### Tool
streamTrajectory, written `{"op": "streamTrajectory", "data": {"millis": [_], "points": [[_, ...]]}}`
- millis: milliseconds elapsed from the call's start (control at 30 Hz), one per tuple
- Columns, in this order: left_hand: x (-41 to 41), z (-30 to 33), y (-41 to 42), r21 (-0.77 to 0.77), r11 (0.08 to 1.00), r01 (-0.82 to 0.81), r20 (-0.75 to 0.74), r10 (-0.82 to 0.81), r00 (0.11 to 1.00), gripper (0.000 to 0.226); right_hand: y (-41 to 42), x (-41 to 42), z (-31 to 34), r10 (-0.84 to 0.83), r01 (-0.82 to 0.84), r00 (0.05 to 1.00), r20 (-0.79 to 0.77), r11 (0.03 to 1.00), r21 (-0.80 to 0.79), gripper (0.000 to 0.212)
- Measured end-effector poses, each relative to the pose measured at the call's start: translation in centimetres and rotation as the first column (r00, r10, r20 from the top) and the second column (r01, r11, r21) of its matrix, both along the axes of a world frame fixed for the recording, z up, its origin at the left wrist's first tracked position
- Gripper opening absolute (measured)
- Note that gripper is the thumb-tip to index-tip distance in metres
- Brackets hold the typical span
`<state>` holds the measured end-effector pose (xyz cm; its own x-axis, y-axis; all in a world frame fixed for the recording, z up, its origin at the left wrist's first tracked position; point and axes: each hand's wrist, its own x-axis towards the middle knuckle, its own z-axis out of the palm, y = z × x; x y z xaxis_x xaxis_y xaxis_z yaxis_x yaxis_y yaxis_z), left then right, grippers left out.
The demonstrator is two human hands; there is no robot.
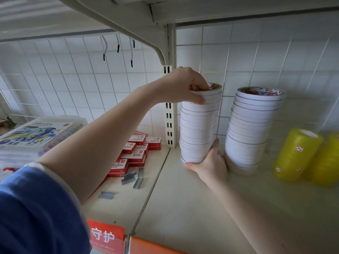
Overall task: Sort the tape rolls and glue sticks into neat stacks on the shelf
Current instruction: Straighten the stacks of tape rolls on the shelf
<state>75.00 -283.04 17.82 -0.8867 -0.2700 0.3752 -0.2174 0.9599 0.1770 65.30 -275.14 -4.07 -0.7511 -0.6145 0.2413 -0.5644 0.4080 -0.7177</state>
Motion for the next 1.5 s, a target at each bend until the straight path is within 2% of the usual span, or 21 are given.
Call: {"op": "streamTrajectory", "data": {"millis": [133,433,633,700,800,867,1000,1133,1200,1367,1500], "points": [[-0.2,-0.1,-0.2,0.006,1.0,-0.006,-0.002,0.006,1.0,0.026,-0.1,0.8,0.4,-0.055,0.055,0.998,-0.009,0.998,-0.016,0.128],[-0.2,-0.1,-0.3,-0.001,1.0,0.003,-0.01,-0.003,1.0,0.025,0.0,1.2,0.3,-0.067,0.068,0.995,-0.074,0.998,0.013,0.113],[-0.2,-0.1,-0.3,0.025,1.0,0.005,-0.016,-0.005,1.0,0.027,-0.2,0.9,-0.1,-0.049,0.049,0.999,-0.006,0.998,-0.05,0.115],[-0.3,-0.2,-0.4,0.027,1.0,0.004,-0.011,-0.003,1.0,0.026,-0.3,0.8,0.0,-0.056,0.057,0.998,0.028,0.997,-0.053,0.104],[-0.4,-0.1,-0.4,0.018,1.0,0.003,-0.005,-0.003,1.0,0.026,-0.4,0.6,0.1,-0.049,0.052,0.995,0.086,0.998,-0.034,0.072],[-0.4,-0.1,-0.3,0.019,1.0,0.003,-0.013,-0.003,1.0,0.026,-0.3,0.5,0.0,-0.037,0.041,0.995,0.097,0.998,-0.041,0.066],[-0.3,-0.3,-0.3,0.035,0.999,-0.002,-0.022,0.003,1.0,0.026,-0.5,0.4,-0.2,-0.016,0.025,0.995,0.099,0.996,-0.084,0.077],[-0.2,-0.2,-0.3,0.007,1.0,0.004,-0.009,-0.004,1.0,0.025,-0.8,0.3,0.3,0.009,0.038,0.985,0.17,0.961,-0.273,0.114],[-0.2,-0.1,-0.1,0.012,1.0,0.005,-0.001,-0.005,1.0,0.026,-1.0,0.7,0.6,0.026,0.034,0.985,0.172,0.942,-0.335,0.125],[-0.3,0.0,-0.1,0.004,1.0,0.007,0.015,-0.007,1.0,0.025,-1.9,1.7,0.6,0.02,0.047,0.988,0.15,0.904,-0.426,0.125],[-0.3,0.1,-0.2,-0.008,1.0,0.009,0.027,-0.009,1.0,0.024,-2.2,1.6,0.7,0.023,0.061,0.985,0.17,0.879,-0.472,0.098]]}}
